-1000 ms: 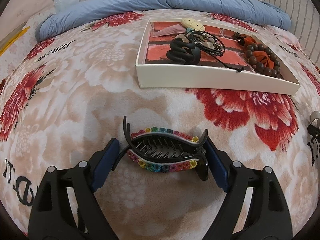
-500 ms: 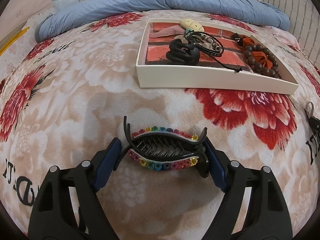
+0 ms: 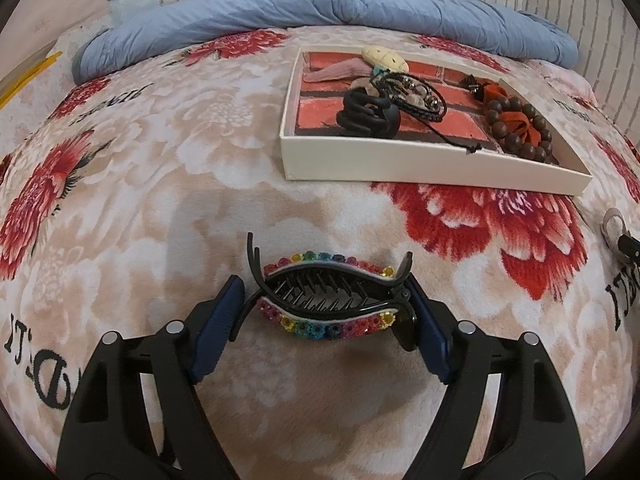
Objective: Organize jewelry
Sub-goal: 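Carry the rainbow claw clip and watch into the tray and lower them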
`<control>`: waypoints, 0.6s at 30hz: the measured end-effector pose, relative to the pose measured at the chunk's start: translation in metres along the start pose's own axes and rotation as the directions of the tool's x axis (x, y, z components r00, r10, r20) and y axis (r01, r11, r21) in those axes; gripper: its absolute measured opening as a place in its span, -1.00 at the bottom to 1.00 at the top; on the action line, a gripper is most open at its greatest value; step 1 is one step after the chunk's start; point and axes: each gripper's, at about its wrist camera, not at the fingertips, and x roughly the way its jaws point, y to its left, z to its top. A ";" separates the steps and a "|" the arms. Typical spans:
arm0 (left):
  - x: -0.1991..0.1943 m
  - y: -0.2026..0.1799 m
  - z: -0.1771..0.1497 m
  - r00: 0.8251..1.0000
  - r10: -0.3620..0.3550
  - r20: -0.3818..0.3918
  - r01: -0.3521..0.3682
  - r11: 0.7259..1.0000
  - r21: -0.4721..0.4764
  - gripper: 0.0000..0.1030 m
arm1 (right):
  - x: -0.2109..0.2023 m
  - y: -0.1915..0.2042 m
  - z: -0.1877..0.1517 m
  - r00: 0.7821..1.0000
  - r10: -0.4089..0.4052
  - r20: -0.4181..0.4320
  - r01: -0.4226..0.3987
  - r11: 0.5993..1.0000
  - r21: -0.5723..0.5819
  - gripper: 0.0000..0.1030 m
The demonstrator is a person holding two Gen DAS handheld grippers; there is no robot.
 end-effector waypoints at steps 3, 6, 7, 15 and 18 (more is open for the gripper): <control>-0.009 0.002 0.002 0.999 0.007 0.032 -0.007 1.000 -0.006 0.49 | -0.006 0.002 0.002 0.999 -0.017 0.030 0.018 1.000 -0.013 -0.10; -0.013 0.001 0.004 0.999 0.004 0.044 -0.004 1.000 -0.008 0.49 | -0.007 0.000 0.004 0.999 -0.019 0.043 0.019 1.000 -0.004 -0.10; -0.013 0.001 0.005 0.999 0.006 0.044 -0.006 1.000 -0.008 0.49 | -0.009 0.000 0.005 0.998 -0.023 0.053 0.023 1.000 -0.001 -0.10; -0.036 0.001 0.025 0.995 0.004 0.103 0.000 0.999 -0.040 0.49 | -0.033 0.006 0.025 0.989 -0.035 0.144 0.037 0.999 -0.006 -0.10; -0.047 -0.001 0.034 0.991 0.007 0.137 0.000 0.999 -0.048 0.49 | -0.042 0.008 0.036 0.982 -0.047 0.180 0.050 0.999 -0.011 -0.10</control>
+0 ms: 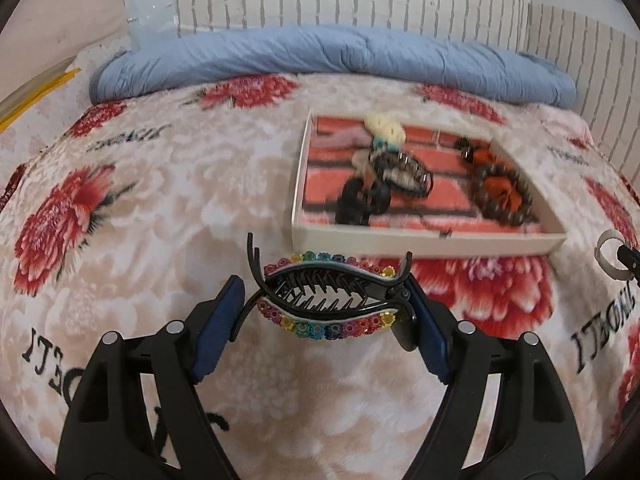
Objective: Organize jewelry
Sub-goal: 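Carry the rainbow claw clip and watch into the tray and lower them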
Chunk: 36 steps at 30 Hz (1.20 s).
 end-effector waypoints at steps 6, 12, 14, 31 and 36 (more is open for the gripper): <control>-0.013 -0.017 0.035 0.995 0.016 0.097 -0.019 1.000 0.024 0.49 | -0.011 0.014 0.038 0.996 0.007 0.089 -0.006 1.000 -0.017 -0.10; -0.001 -0.032 0.076 0.989 0.003 0.147 -0.008 0.999 0.038 0.49 | 0.006 0.043 0.076 0.988 0.076 0.136 -0.075 0.997 -0.012 -0.10; 0.009 -0.034 0.088 0.988 -0.011 0.153 0.006 0.999 0.034 0.49 | 0.015 0.054 0.083 0.985 0.096 0.146 -0.095 0.995 -0.013 -0.10; 0.126 -0.052 0.141 0.998 -0.017 0.061 0.013 0.997 0.073 0.49 | 0.149 0.139 0.108 0.991 0.132 0.005 -0.131 0.988 -0.079 -0.10; 0.151 -0.053 0.138 1.000 -0.012 0.000 0.012 0.996 0.089 0.49 | 0.176 0.132 0.101 0.989 0.118 -0.093 -0.123 0.991 -0.053 -0.10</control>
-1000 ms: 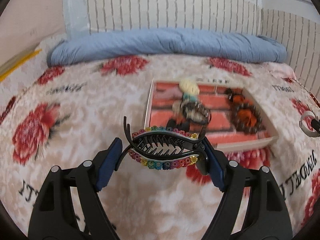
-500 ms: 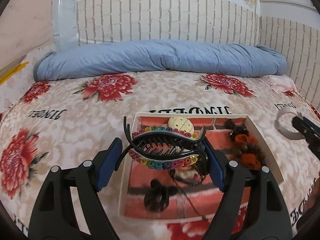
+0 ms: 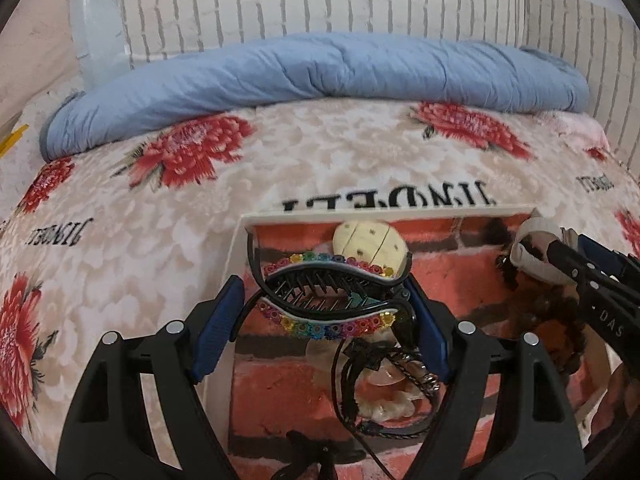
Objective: Organize jewelry
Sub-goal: 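Carry the rainbow claw clip and watch into the tray and lower them, then open both tools to release the clip and watch in the tray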
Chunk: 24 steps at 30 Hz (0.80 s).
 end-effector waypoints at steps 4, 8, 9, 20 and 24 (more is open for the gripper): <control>0.012 0.006 -0.004 0.999 -0.013 -0.042 0.012 1.000 -0.021 0.49 | 0.013 -0.005 -0.005 0.998 0.030 -0.051 -0.028 0.999 0.030 -0.10; 0.017 0.011 -0.005 0.997 -0.017 -0.073 0.014 0.999 -0.036 0.49 | 0.022 -0.011 -0.008 0.994 0.062 -0.094 -0.056 0.996 0.067 -0.10; 0.018 0.011 -0.005 0.997 -0.021 -0.079 0.018 0.999 -0.039 0.49 | 0.026 -0.012 -0.010 0.992 0.069 -0.106 -0.061 0.995 0.075 -0.10; 0.026 0.014 -0.008 0.992 -0.016 -0.126 0.010 0.999 -0.044 0.50 | 0.035 -0.020 -0.014 0.979 0.139 -0.150 -0.117 0.982 0.146 -0.09; 0.025 0.011 -0.009 0.992 -0.008 -0.126 0.004 0.999 -0.032 0.50 | 0.033 -0.019 -0.014 0.980 0.135 -0.148 -0.114 0.983 0.142 -0.08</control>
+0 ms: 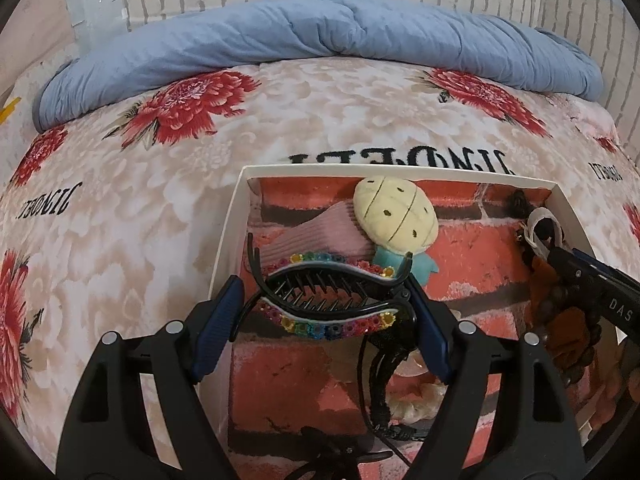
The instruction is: Organize jewelry
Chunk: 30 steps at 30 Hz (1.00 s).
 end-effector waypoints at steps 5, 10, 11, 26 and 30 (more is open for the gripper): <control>-0.002 0.000 0.000 1.000 0.004 -0.008 -0.004 1.000 -0.005 0.50 | -0.012 0.002 -0.001 1.000 -0.003 0.014 0.003 1.000 -0.010 0.23; -0.022 -0.005 -0.004 1.000 -0.020 0.012 0.020 1.000 -0.003 0.53 | -0.040 0.007 -0.003 0.999 0.008 0.052 -0.006 0.999 -0.039 0.42; -0.029 -0.006 -0.006 1.000 -0.018 0.024 0.018 1.000 0.000 0.55 | -0.046 0.009 -0.004 0.999 0.011 0.042 -0.009 0.999 -0.051 0.55; -0.169 0.005 -0.087 0.972 0.007 0.236 -0.007 1.000 0.001 0.90 | -0.151 0.023 -0.078 0.983 0.000 0.186 0.021 0.993 -0.115 0.92; -0.195 0.008 -0.123 0.963 0.020 0.268 -0.019 1.000 -0.008 0.90 | -0.182 0.020 -0.107 0.976 0.002 0.216 0.023 0.993 -0.115 0.92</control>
